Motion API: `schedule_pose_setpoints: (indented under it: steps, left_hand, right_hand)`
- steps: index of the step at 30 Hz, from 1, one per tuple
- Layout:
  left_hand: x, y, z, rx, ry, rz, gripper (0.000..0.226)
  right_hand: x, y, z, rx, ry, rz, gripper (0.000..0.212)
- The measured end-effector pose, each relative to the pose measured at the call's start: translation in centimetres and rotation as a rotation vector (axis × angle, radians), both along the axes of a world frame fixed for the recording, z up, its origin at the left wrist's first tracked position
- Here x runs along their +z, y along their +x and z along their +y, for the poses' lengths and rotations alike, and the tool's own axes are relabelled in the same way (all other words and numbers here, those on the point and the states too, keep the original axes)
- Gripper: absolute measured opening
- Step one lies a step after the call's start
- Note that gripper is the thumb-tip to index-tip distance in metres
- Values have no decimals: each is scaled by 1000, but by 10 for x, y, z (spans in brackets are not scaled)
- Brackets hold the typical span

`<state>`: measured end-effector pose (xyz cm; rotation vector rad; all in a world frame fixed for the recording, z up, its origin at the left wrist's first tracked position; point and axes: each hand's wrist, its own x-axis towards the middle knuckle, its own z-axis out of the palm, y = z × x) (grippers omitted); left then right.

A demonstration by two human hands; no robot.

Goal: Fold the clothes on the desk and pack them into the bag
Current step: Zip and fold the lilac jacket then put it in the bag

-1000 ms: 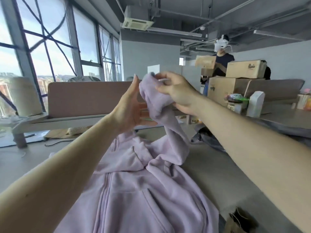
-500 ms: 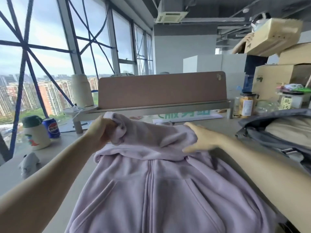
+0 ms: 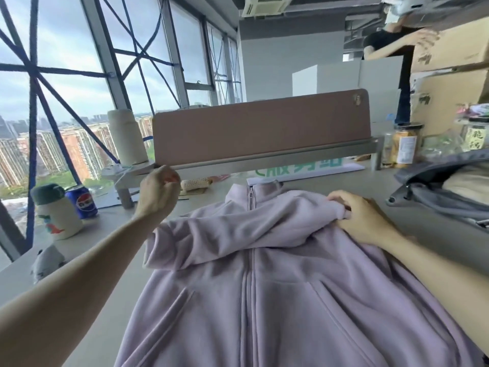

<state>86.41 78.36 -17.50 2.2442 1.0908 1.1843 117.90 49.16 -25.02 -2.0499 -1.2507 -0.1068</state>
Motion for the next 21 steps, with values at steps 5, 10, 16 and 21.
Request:
schedule_pose_setpoints:
  steps: [5,10,16,21]
  left_hand:
    - [18,109,-68,-301,-71,407,12]
    - [-9,214,-83,-383,-136,626,51]
    - [-45,283,-86,-368,-391,724,96]
    - [-61,300,-69,-307,-470,642,63]
  right_hand:
    - [-7,-4,-20,-173,44,-48,39]
    - [-16,6,-54,-210,-380,69,31]
    - [-18,14,-69,-234,-232,151,25]
    - [-6,22,-61,-216,-44,111,8]
